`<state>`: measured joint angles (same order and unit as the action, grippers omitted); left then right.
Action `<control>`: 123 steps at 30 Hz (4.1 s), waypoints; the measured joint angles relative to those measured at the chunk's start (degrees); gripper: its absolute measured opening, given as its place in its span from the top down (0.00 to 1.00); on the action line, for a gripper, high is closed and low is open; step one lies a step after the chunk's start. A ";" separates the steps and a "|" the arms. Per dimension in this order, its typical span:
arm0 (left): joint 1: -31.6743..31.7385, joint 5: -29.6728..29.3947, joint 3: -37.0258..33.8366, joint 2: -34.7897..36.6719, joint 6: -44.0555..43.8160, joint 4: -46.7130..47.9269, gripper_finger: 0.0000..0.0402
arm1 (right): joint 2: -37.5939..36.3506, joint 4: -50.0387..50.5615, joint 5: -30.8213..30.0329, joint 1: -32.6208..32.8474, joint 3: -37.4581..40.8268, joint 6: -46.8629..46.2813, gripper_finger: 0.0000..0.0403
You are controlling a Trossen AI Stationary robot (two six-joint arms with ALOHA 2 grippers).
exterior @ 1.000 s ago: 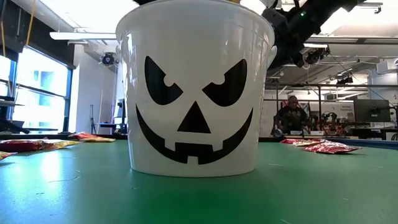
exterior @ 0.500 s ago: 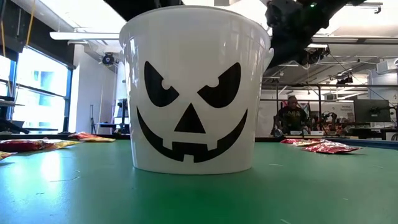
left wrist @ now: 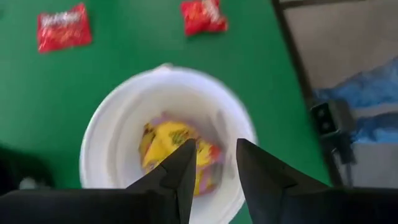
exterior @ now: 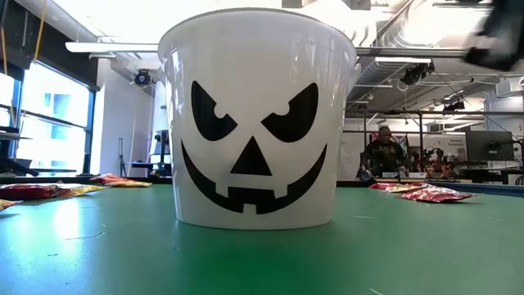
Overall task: Sort candy by brand, put in halloween buckets
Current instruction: Put the yellow chocolate into the white bucket
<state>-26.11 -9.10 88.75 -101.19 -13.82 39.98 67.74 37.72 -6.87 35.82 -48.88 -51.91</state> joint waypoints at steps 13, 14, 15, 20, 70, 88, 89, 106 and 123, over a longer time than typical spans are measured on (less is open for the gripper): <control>2.23 -0.03 -0.02 -0.24 0.56 -6.14 0.78 | 12.12 4.83 0.24 18.19 0.04 -20.12 0.69; 2.23 -0.04 -0.02 -0.24 0.40 -6.21 0.78 | 13.49 4.82 0.22 18.26 0.04 -20.11 0.64; 2.21 -0.17 -0.02 -0.24 0.39 -6.37 0.78 | 14.83 4.75 0.31 18.26 0.04 -20.08 0.61; 2.19 -0.53 -0.02 -0.24 -0.10 -6.88 0.78 | 20.20 3.51 1.76 18.25 -0.13 -19.68 0.46; 1.45 12.00 -0.09 4.86 2.11 -4.21 0.95 | 15.02 20.94 -14.35 10.73 -23.69 -11.67 1.00; 0.59 10.12 -5.99 6.43 -0.63 -13.13 1.00 | 15.07 -9.06 -17.26 -1.02 -18.47 6.96 1.00; 0.39 9.96 -6.36 6.42 -0.84 -13.79 1.00 | 15.07 -9.37 -17.36 -1.38 -18.47 6.96 1.00; -0.15 1.38 -6.40 12.66 -0.55 -17.02 1.00 | 16.56 -16.40 -14.78 -5.62 -18.45 9.42 1.00; 0.72 4.27 -6.40 12.38 0.62 -22.87 1.00 | 17.56 -16.12 -12.77 -5.23 -21.01 13.93 1.00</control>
<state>-25.39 -4.83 82.35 -88.81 -13.20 17.12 85.30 21.61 -19.64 30.59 -69.89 -37.98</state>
